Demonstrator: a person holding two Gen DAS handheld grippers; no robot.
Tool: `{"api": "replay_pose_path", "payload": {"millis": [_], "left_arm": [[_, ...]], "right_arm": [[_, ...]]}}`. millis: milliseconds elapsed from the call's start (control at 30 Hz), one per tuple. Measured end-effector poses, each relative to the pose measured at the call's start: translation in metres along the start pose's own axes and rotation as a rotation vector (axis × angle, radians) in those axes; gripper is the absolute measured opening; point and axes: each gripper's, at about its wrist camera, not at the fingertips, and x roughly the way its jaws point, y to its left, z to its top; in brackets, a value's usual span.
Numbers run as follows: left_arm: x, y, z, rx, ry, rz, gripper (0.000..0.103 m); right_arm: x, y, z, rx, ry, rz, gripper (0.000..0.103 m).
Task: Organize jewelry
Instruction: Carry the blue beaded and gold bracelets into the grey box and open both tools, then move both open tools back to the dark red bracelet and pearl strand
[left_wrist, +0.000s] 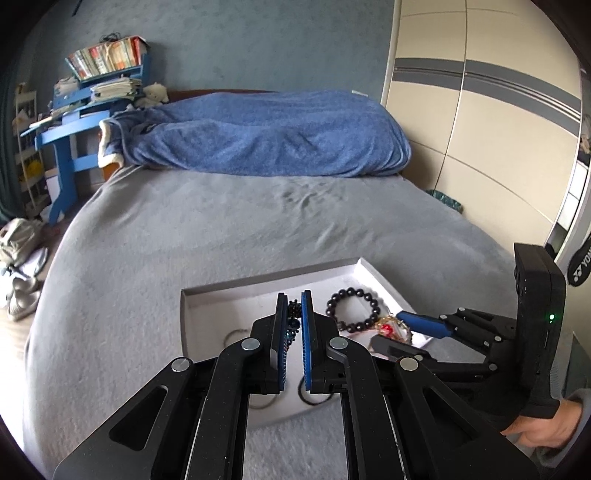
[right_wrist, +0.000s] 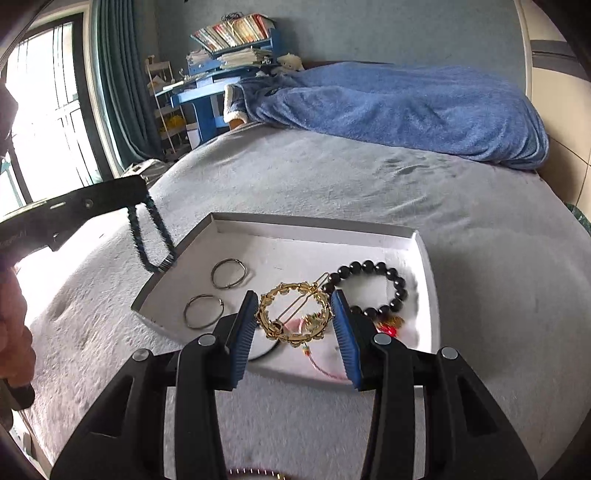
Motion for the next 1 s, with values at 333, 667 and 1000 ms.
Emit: {"api": "replay_pose_path", "payload": {"millis": [333,667,1000], "left_arm": [[0.046,0.007,-0.021,0.028,0.082,0.050,0.008],[0.065,0.020,-0.052,0.009,0.158,0.072,0.008],[0.033,0.023,-0.059,-0.008,0.086,0.096,0.051]], "right_arm": [[0.052,0.015,-0.003,-0.050,0.093,-0.043,0.041],[0.072,0.019,-0.019,-0.099,0.155,-0.066,0.041],[0.046,0.026,-0.018,-0.109,0.072,-0.046,0.055]]}}
